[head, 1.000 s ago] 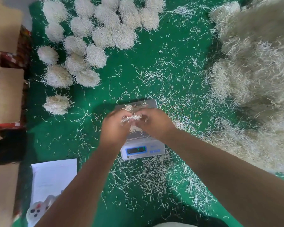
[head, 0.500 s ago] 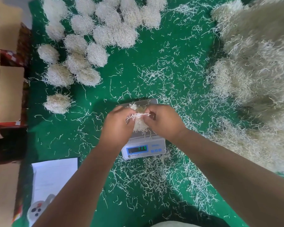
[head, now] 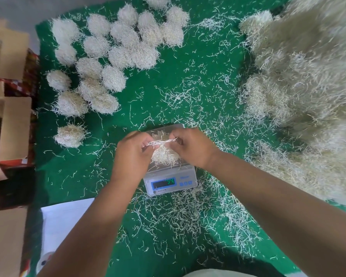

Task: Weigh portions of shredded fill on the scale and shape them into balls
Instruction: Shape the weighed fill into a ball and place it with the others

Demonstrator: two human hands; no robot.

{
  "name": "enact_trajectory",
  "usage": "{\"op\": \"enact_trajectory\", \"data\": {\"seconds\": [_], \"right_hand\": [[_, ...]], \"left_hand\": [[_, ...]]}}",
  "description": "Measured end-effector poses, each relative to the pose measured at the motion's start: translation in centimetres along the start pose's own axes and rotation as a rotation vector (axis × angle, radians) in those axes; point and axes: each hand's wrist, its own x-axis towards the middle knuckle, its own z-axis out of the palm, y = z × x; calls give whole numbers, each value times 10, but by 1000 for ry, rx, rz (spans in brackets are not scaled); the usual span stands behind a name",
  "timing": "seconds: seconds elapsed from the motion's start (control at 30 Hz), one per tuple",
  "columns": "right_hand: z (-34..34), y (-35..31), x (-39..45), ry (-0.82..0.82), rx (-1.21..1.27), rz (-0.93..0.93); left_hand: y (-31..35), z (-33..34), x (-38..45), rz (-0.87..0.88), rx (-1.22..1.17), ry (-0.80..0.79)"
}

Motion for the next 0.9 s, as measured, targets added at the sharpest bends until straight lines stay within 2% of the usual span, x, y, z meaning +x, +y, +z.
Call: {"op": "enact_trajectory", "data": {"seconds": [0.1,0.23,0.37,0.53,0.67,0.8,0.9], "right_hand": [[-2,3,-3,2,20,7],[-6,2,-4,1,-63,18],[-10,9,-4,48,-67,66],[-29,35,-7,169,37,211],[-38,44,-10,178,117,260],[-59,71,-18,424,273,434],[-88,125,-41,612,126,745]], "left_hand": [[-2,0,-2,55,103,-94],[-4,-2,-3,22,118,-109],[-13,-11,0,-107,48,-86],[-35,-39,-4,-292,80,-42],[-36,-45,-5,-347,50,-8],[-34,-51,-5,-362,55,23],[-39,-61,-8,-352,66,31]]}}
